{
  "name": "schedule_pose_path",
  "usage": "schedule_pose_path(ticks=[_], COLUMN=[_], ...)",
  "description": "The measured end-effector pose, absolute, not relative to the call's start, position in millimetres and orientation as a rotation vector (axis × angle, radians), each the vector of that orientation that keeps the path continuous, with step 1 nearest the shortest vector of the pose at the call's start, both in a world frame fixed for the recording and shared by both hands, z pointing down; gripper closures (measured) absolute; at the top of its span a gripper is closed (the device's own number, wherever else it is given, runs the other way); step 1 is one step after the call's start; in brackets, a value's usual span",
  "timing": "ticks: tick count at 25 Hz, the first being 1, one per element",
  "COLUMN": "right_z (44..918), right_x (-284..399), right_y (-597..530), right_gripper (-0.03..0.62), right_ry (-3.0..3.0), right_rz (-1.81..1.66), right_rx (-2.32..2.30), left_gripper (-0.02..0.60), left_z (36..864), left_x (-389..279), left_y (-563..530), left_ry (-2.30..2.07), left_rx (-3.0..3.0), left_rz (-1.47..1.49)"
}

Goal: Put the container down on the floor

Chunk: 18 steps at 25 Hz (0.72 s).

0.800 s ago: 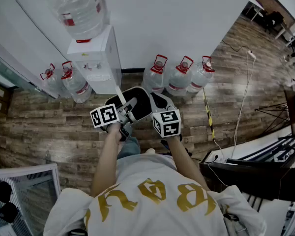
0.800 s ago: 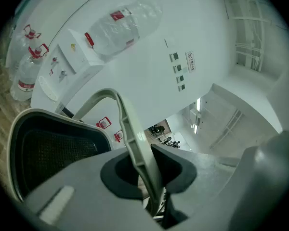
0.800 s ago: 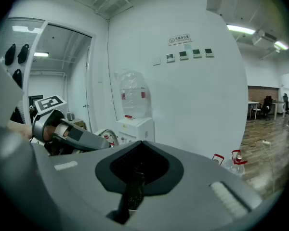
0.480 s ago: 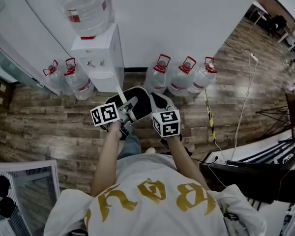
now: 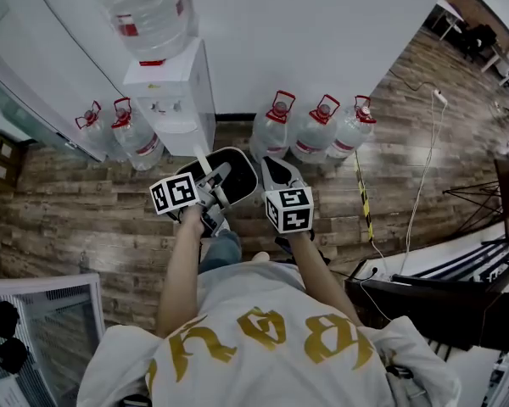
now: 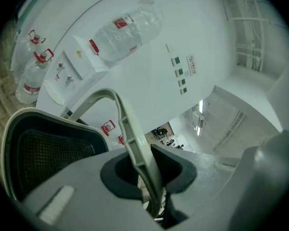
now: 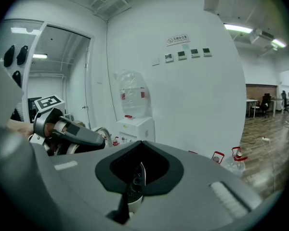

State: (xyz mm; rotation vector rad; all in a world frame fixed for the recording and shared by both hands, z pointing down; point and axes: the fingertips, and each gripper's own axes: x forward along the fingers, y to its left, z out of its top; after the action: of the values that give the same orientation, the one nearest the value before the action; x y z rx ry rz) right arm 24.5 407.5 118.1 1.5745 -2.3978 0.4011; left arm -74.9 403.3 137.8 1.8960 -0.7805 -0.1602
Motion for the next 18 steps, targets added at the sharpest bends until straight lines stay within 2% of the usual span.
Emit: schedule_pose_path(ticks=[8,18], right_z=[131,161], right_x=[25,31], right_y=[361,258], right_gripper=[0.566,0.567], right_ry=[-2.369,-2.252], right_rz=[0.458,0.522], right_rx=[1.593,1.648], left_gripper=[0.526,0.528], left_z=[152,187], left_x=[-76,-59], left_y=[360,253], left_ry=[-0.767,-0.661], left_rx=[1.870,1.858], left_rz=[-0.142,-0.041])
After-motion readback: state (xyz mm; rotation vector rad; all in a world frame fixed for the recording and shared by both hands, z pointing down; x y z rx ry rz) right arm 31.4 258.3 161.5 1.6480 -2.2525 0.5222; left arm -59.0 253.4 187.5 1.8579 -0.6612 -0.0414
